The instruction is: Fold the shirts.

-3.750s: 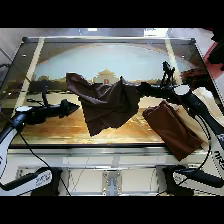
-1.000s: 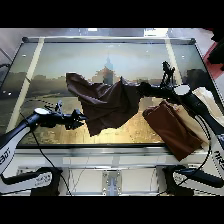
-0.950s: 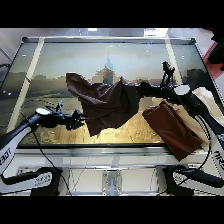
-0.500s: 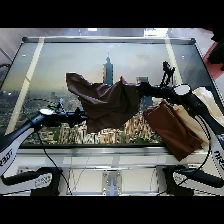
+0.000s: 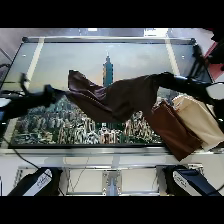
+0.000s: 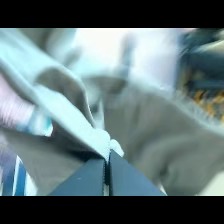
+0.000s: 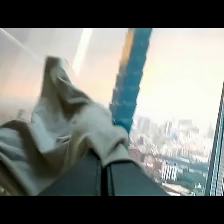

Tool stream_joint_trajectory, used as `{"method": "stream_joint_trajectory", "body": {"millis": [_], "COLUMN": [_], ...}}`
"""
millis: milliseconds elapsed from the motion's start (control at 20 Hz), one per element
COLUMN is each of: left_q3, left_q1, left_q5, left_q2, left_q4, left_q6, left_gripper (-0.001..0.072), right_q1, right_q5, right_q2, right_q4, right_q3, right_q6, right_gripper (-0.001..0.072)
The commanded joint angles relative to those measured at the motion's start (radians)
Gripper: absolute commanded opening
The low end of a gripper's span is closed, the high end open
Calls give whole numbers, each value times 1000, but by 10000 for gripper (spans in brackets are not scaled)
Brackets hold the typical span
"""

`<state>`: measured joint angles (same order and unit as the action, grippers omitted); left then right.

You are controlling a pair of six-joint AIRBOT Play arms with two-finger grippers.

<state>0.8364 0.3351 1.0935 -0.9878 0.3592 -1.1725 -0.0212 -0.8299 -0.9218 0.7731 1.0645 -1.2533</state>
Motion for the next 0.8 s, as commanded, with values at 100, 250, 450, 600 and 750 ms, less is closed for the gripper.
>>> {"method": "stream_joint_trajectory", "body": {"millis": [100, 250, 450, 600, 750], "left_q3": [300, 470, 484, 458, 422], "left_q1": [157, 157, 157, 127, 2], "left_q5": [55, -20, -20, 44, -5], "left_q2": [286, 302, 245, 114, -63], "left_q4": [12, 203, 524, 563, 601], "left_q6": [26, 16, -126, -130, -129], "left_gripper": [18, 16, 16, 16, 16], "right_q1": [-29, -29, -27, 21, 106], "right_q5": [-105, -99, -160, -148, -85], "right_q2": [261, 281, 148, -44, -263], "right_q4": [56, 123, 117, 82, 85], "right_q3": [179, 249, 199, 109, 52], "right_q6": [-68, -118, -169, -169, -169], "right_gripper": [26, 26, 26, 26, 27]}}
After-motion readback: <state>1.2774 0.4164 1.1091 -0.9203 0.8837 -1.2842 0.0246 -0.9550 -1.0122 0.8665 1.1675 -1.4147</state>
